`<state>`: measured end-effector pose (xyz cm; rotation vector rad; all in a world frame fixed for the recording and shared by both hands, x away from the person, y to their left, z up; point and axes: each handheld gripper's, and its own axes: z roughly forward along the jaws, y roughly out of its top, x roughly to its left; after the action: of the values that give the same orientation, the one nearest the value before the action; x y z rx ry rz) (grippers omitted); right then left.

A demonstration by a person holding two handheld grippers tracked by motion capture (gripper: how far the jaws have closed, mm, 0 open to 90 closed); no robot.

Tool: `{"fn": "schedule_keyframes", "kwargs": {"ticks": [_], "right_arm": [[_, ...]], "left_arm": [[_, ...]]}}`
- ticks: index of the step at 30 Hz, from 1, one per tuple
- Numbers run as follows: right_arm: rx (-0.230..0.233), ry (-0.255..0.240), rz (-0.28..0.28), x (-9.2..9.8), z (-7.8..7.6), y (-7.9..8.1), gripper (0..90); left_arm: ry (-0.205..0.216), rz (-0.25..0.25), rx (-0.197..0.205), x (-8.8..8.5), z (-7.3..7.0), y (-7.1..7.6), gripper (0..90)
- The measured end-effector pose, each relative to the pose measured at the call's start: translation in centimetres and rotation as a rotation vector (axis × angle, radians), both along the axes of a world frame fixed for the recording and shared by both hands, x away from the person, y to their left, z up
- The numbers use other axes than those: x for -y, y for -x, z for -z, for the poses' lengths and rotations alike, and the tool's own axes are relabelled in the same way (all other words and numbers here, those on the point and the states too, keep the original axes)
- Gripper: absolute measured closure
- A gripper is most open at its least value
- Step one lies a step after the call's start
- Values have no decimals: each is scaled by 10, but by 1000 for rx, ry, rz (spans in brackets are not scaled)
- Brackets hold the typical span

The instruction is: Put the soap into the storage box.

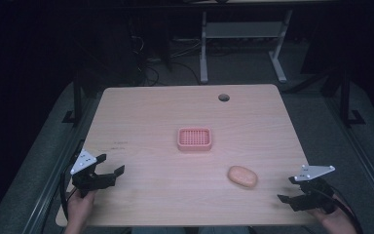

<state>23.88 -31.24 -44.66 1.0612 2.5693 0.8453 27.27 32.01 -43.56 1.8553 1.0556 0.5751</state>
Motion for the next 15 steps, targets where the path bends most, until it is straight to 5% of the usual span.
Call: {"fn": "schedule_keyframes", "kwargs": {"ticks": [15], "right_arm": [[-10,11,-36,-14,-5,-7,228]], "left_arm": [[-3,4,-2,0,1,3,143]]}}
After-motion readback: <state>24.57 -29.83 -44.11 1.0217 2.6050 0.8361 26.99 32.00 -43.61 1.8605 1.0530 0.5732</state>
